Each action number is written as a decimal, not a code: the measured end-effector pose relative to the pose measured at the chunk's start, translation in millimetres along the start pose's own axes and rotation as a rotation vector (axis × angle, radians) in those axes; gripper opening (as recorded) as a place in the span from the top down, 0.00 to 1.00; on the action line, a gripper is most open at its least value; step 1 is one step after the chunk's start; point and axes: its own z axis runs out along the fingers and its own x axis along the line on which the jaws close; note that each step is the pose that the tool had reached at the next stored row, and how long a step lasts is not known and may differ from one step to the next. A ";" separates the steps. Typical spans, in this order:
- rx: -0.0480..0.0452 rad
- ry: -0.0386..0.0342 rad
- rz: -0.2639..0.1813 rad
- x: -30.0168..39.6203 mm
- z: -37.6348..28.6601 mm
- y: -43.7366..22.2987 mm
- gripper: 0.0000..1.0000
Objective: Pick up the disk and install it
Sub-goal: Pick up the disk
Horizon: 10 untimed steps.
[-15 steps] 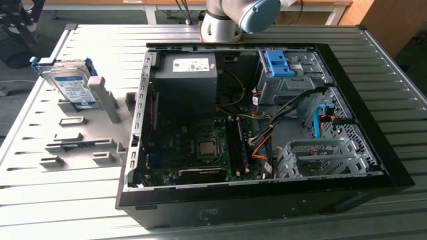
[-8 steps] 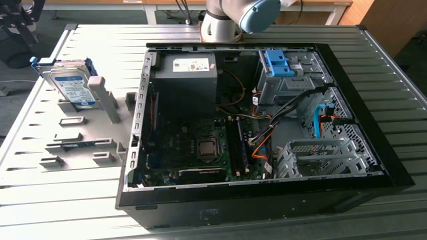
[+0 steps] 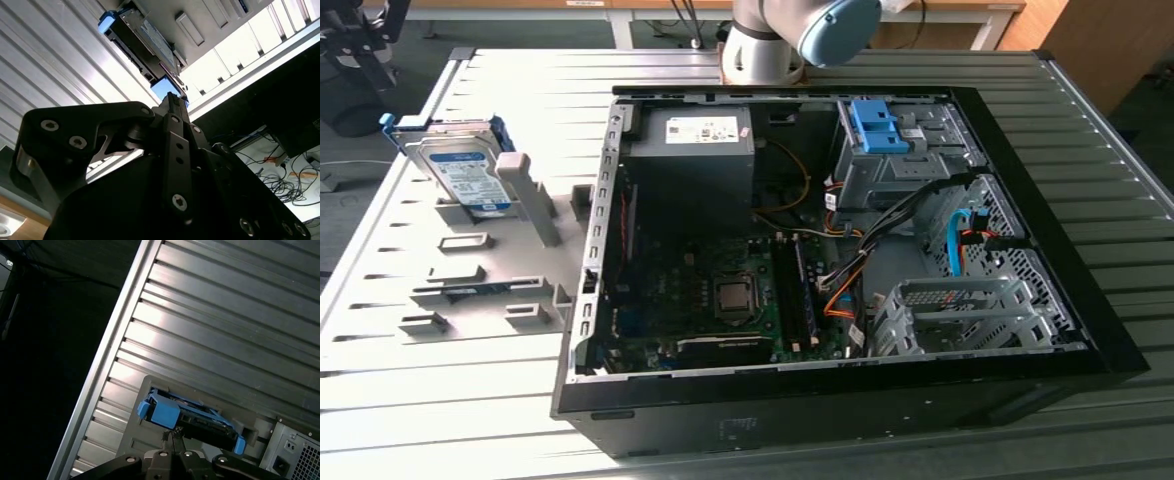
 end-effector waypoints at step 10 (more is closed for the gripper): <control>0.0000 0.0000 -0.002 0.0 0.0 0.0 0.89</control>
